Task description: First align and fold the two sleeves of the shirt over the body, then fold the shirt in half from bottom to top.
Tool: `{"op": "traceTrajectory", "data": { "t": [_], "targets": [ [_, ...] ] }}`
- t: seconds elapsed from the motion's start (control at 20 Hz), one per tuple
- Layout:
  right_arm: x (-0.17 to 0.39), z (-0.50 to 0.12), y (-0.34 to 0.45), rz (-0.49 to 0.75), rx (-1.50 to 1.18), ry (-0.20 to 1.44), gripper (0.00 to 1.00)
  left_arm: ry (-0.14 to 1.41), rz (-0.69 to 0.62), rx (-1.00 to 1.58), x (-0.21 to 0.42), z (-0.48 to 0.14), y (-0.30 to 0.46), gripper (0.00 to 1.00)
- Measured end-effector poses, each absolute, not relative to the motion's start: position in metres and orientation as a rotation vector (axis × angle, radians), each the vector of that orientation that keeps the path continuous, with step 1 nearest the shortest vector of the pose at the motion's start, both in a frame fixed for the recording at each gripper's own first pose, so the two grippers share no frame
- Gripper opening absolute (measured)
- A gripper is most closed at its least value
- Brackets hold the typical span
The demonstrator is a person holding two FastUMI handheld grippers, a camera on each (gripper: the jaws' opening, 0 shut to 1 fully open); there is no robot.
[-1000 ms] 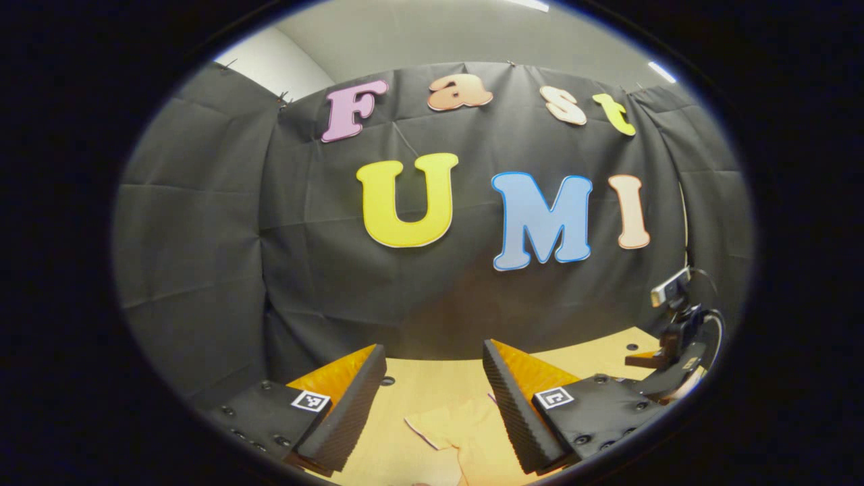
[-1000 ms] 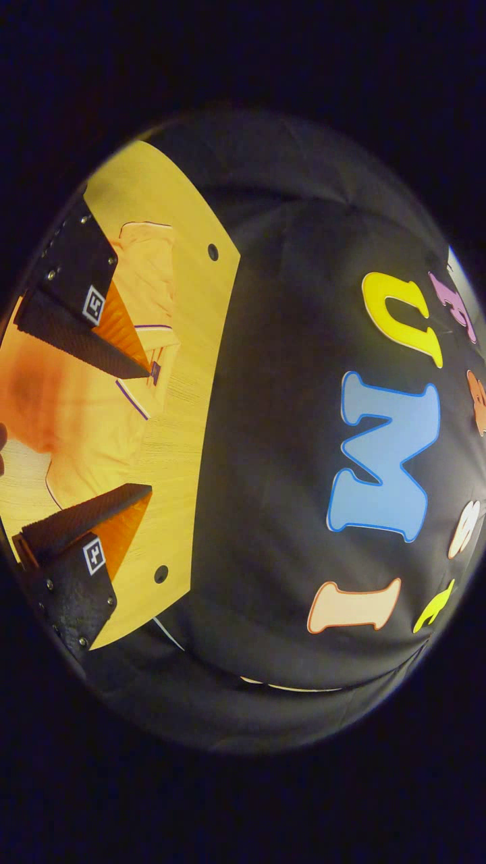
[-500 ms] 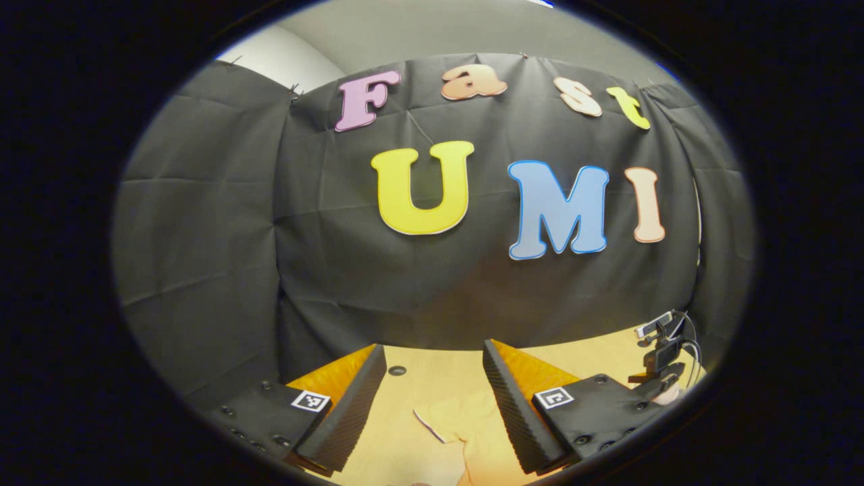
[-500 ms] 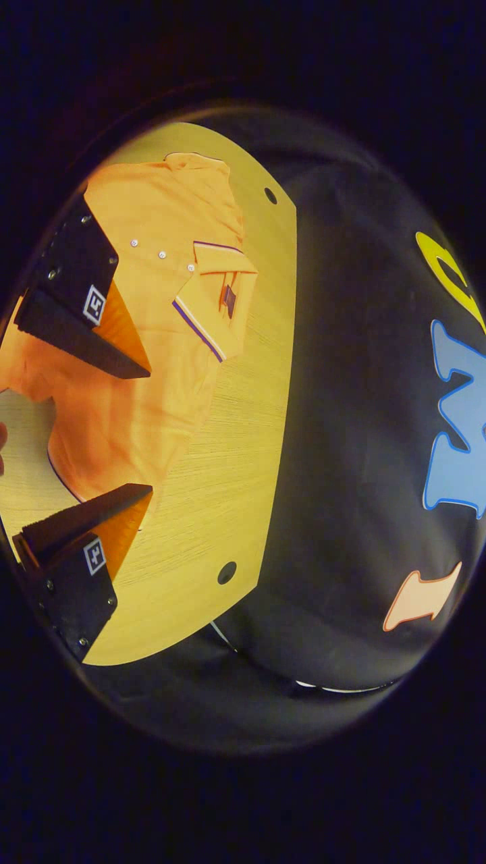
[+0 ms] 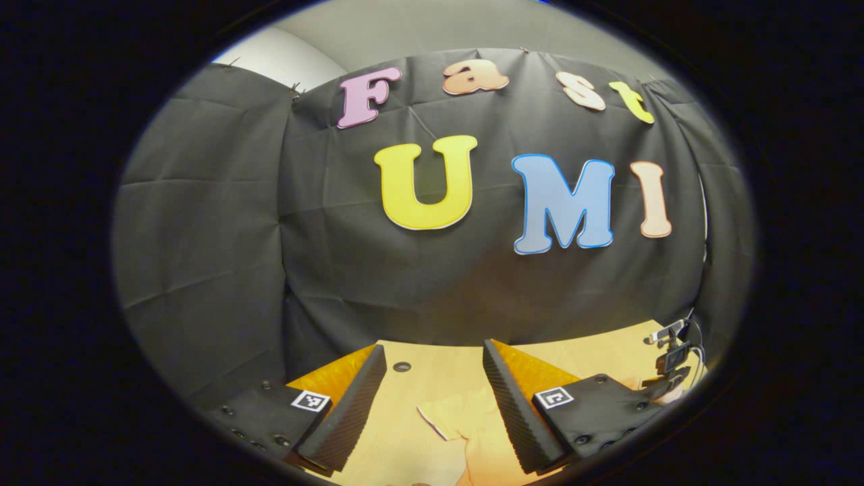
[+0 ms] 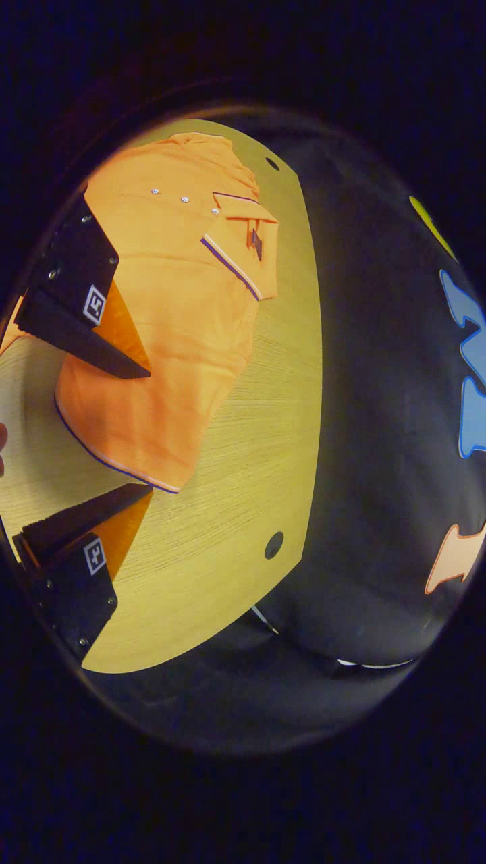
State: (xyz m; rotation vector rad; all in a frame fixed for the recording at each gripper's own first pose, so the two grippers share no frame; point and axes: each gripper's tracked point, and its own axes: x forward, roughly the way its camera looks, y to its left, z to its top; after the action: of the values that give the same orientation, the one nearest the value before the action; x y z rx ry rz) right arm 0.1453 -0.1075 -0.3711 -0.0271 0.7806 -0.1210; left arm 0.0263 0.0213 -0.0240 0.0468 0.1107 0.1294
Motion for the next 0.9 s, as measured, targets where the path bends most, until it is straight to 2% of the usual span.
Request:
{"op": "traceTrajectory", "data": {
  "t": [0.4,0.5,0.6,0.65,0.7,0.85,0.9],
  "targets": [
    [0.140,-0.379,-0.118,-0.127,0.051,0.804,1.00,0.125,0.135,0.035,0.023,-0.028,0.016,0.95],
    [0.140,-0.379,-0.113,-0.102,0.078,0.811,0.95,0.125,0.136,0.026,0.020,-0.027,0.016,0.94],
    [0.142,-0.383,-0.105,-0.090,0.120,0.823,0.82,0.127,0.141,0.025,0.018,-0.028,0.017,0.95],
    [0.143,-0.383,-0.105,-0.094,0.126,0.828,0.68,0.126,0.143,0.025,0.018,-0.027,0.017,0.94],
    [0.142,-0.382,-0.104,-0.085,0.129,0.831,0.67,0.126,0.144,0.026,0.017,-0.026,0.018,0.94],
    [0.144,-0.382,-0.097,-0.061,0.124,0.841,0.30,0.126,0.147,0.027,0.014,-0.026,0.019,0.94],
    [0.144,-0.382,-0.094,-0.063,0.121,0.846,0.22,0.127,0.150,0.026,0.014,-0.027,0.020,0.94]
  ]
}}
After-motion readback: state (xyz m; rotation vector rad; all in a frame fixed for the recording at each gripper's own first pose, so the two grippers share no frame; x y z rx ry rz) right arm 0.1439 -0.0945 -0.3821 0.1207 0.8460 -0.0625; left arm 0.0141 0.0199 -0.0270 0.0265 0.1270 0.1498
